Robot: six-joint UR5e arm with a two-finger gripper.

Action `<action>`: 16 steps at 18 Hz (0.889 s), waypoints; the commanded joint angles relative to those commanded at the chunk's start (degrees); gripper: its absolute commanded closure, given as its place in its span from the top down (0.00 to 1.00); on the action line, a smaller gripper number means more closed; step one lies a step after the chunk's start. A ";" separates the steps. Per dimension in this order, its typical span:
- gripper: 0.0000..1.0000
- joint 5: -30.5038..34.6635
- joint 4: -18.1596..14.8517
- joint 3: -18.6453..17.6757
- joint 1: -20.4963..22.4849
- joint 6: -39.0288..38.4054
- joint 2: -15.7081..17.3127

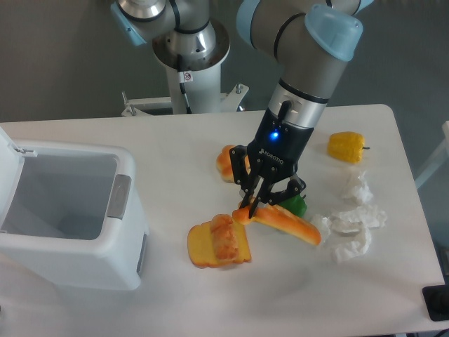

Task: Place the long bread in the trash can
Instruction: 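Close the gripper on the long orange bread loaf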

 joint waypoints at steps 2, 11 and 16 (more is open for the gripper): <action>0.00 0.09 0.00 0.00 -0.09 -0.17 0.00; 0.00 -1.31 0.00 0.35 0.44 -1.05 0.00; 0.00 -2.90 -0.09 0.53 0.79 -1.14 0.17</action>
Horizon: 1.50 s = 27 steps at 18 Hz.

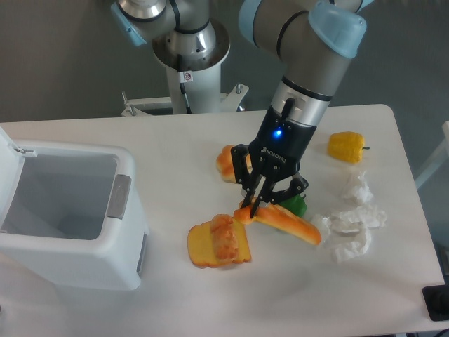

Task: Place the long bread in the trash can
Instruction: 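Close the gripper on the long orange bread loaf, then lift the held loaf and carry it toward the white trash bin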

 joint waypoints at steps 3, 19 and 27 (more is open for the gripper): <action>0.00 -0.70 0.00 0.00 0.00 -1.13 0.70; 0.00 -13.71 0.44 2.11 -0.35 -25.03 4.57; 0.00 -15.73 1.49 3.52 -1.84 -41.03 10.80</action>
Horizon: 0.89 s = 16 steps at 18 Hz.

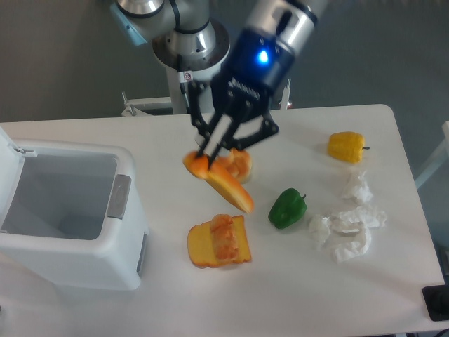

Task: Place the long bread in the trash can
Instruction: 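Lift the held loaf and carry it toward the white trash bin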

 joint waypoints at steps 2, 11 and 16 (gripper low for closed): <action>0.00 -1.13 0.26 0.09 -0.70 -3.78 0.45; 0.00 -7.03 1.05 0.35 -5.18 -6.43 2.81; 0.00 -7.64 1.05 0.62 -5.71 -6.43 4.14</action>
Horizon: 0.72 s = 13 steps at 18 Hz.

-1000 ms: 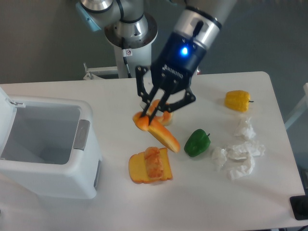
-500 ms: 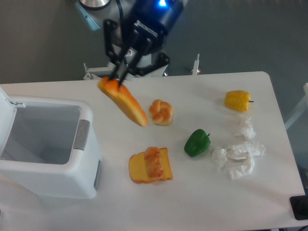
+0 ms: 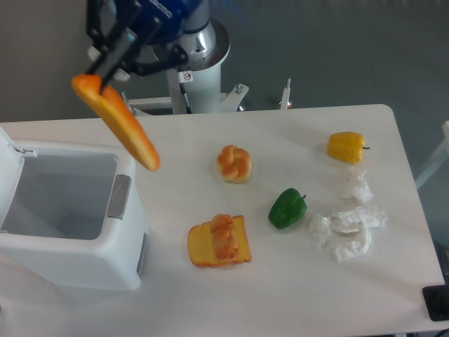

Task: Place the long bread in the trash can
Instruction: 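Lift the held loaf and carry it toward the white trash bin, then lower the loaf end-first into the trash bin opening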

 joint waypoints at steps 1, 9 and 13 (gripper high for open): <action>0.00 -0.35 0.00 0.00 0.00 0.00 0.17; 0.00 -4.22 0.09 -0.09 -2.81 0.17 -0.26; 0.00 -4.22 1.05 0.09 -4.39 0.26 -1.14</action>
